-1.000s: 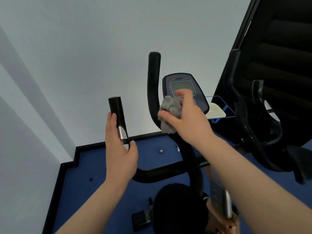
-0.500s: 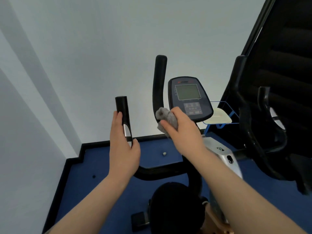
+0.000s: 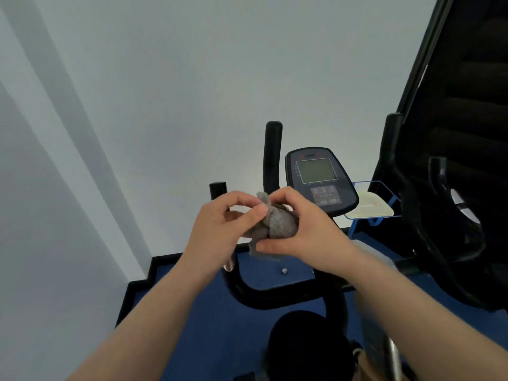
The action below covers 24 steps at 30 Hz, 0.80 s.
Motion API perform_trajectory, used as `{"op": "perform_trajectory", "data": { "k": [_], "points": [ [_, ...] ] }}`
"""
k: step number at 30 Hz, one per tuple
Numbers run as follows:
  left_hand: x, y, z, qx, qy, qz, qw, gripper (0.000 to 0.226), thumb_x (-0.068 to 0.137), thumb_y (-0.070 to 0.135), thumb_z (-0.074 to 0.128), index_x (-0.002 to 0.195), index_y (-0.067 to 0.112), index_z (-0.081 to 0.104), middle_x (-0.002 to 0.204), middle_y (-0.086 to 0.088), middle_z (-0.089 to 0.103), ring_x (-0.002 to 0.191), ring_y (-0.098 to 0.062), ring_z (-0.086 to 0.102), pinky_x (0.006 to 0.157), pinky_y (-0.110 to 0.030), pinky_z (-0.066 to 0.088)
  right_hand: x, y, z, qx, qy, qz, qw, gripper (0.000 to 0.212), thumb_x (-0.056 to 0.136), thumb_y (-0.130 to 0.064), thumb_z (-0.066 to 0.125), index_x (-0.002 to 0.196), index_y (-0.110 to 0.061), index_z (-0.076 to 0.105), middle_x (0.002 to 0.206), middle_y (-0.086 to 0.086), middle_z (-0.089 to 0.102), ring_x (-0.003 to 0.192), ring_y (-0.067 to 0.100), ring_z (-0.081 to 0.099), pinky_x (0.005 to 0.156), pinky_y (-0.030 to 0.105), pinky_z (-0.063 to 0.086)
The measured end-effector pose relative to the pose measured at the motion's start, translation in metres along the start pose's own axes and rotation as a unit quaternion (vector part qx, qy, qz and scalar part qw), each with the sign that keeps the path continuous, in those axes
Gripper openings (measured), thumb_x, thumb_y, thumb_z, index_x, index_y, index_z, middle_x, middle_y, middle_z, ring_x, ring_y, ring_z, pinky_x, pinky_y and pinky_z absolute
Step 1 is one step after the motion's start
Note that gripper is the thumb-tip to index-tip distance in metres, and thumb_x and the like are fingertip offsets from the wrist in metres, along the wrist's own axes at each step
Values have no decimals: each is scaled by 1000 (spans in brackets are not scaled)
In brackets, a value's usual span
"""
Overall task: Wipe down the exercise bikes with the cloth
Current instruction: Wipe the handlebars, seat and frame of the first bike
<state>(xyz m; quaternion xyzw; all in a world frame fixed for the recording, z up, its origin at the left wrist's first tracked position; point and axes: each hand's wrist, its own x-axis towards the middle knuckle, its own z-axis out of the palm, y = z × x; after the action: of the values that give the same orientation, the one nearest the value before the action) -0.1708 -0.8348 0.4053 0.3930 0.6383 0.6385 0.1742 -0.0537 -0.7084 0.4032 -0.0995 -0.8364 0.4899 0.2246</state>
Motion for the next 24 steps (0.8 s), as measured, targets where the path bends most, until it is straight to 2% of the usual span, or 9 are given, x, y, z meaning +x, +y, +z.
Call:
{"op": "perform_trajectory", "data": {
  "k": [2, 4, 9, 13, 17, 19, 20, 22, 24],
  "points": [
    [1, -3, -7, -8, 11, -10, 1000, 7, 89, 15, 69, 82, 17, 72, 77, 3, 72, 72, -11, 69, 66, -21, 54, -3, 1, -2, 4, -54, 9, 999, 46, 73, -23, 86, 109, -26, 58, 104, -11, 65, 97, 12, 66, 88, 36, 55],
    [4, -5, -14, -23, 32, -15, 999, 12, 90, 12, 69, 79, 17, 71, 77, 3, 71, 71, -13, 69, 67, -21, 56, -4, 3, -4, 18, -65, 7, 998, 33, 80, -30, 80, 106, -26, 60, 103, -6, 66, 95, 17, 67, 85, 38, 57],
    [9, -4, -23, -22, 90, -5, 996, 11, 88, 9, 71, 78, 13, 70, 79, 3, 72, 68, -13, 69, 62, -19, 56, 2, 10, -15, 29, -13, 7, 999, 3, 93, -29, 65, 91, -26, 64, 83, -6, 67, 78, 10, 64, 71, 25, 52],
    [9, -5, -33, 13, 127, -3, 992, 10, 87, 9, 72, 78, 13, 69, 73, 6, 70, 61, -10, 66, 58, -18, 54, 7, 8, -21, 52, 29, 12, 998, 19, 98, -30, 55, 103, -36, 73, 97, -10, 75, 92, 9, 70, 78, 17, 53],
    [11, -8, -55, 53, 173, -15, 983, 10, 87, 13, 72, 79, 16, 68, 70, 4, 66, 62, -10, 64, 54, -23, 55, 13, 2, -34, 23, 107, 38, 993, 29, 99, -33, 53, 96, -12, 73, 101, 18, 68, 100, 37, 63, 94, 49, 49],
    [9, -8, -62, 101, 152, -29, 983, 9, 87, 17, 73, 80, 16, 68, 65, 7, 64, 57, -7, 61, 52, -21, 52, 16, -2, -35, 20, 107, 56, 992, 31, 99, -34, 54, 94, -10, 72, 98, 20, 68, 90, 35, 65, 85, 51, 54],
    [8, -8, -63, 124, 138, -34, 982, 9, 87, 18, 73, 80, 15, 69, 67, 3, 65, 55, -5, 59, 53, -20, 51, 17, -6, -33, 26, 103, 55, 993, 28, 98, -33, 55, 91, -13, 73, 89, 13, 70, 79, 23, 67, 71, 42, 58],
    [3, -4, -62, 156, 120, -37, 980, 7, 87, 17, 73, 82, 13, 70, 72, -5, 68, 56, -9, 60, 60, -25, 51, 21, -15, -23, 23, 93, 48, 994, 28, 97, -33, 57, 84, -14, 72, 71, 4, 63, 60, 7, 57, 51, 23, 50],
    [-4, 2, -59, 158, 115, -30, 980, 4, 88, 18, 72, 86, 14, 72, 80, -4, 72, 67, -14, 66, 73, -31, 53, 26, -22, -10, 26, 91, 37, 995, 30, 97, -32, 58, 83, -8, 71, 65, 1, 56, 52, 6, 50, 43, 20, 43]
  ]
}}
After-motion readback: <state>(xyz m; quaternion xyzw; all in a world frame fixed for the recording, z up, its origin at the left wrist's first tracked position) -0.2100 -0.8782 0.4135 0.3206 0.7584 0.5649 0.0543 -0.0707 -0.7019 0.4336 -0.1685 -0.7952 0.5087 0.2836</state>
